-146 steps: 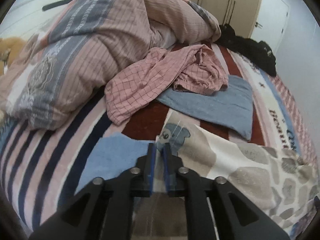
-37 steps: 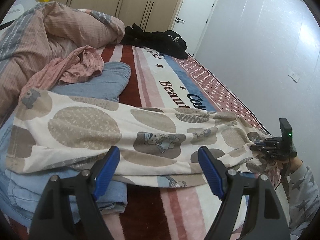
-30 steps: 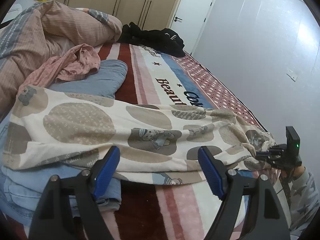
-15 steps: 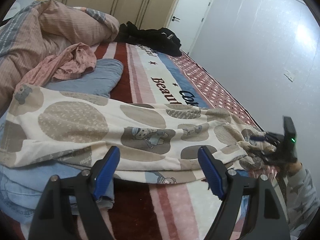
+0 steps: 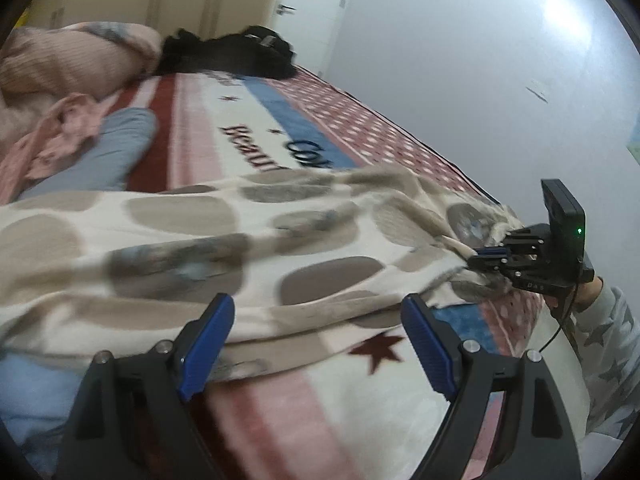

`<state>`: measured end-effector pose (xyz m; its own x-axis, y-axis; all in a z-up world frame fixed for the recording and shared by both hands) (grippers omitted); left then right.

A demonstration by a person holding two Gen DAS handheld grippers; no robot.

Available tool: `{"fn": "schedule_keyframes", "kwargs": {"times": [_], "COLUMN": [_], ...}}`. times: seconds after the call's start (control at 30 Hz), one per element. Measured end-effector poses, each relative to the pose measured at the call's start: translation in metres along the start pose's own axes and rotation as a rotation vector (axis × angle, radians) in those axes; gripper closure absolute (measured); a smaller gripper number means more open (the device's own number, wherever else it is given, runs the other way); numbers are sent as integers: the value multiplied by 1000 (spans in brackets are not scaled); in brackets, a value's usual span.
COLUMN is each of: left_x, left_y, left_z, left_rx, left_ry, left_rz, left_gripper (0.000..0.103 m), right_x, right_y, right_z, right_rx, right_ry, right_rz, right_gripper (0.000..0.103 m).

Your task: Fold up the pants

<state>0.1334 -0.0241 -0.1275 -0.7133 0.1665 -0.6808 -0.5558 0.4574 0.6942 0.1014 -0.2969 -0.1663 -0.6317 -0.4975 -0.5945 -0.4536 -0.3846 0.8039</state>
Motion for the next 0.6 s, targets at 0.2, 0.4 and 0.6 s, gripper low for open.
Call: {"fn": "schedule_keyframes", "kwargs": {"times": [0.2,0.4,0.6], "left_x": [-11,-23,-24], "left_y": [-42,-91,-123], "left_z": [-38,-71,-90], "left_rx": [88,199,255], "left_ry": [-85,-112,-121], "left_rz": [50,119,186], "left_gripper": [21,41,64], "right_x": [10,22,33], "right_y": [2,13,28], "right_z": [9,11,8], "right_rx": [-55,-103,-105], "right_ry": [8,-1,-6], "right_rz": [9,-1,-9], "right_gripper": [102,102,102]}}
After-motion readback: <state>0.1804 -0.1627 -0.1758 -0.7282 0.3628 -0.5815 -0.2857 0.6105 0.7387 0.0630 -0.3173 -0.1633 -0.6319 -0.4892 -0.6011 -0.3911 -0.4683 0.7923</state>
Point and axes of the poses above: each gripper's, at about its wrist camera, not at the fingertips, and y roughly against the way its jaws point, z to its left, x to its underside, the point moved 5 cm from there along -y, roughly the way its jaws point, and after that the axes turned 2 degrees about -x, right-handed, at the moved point
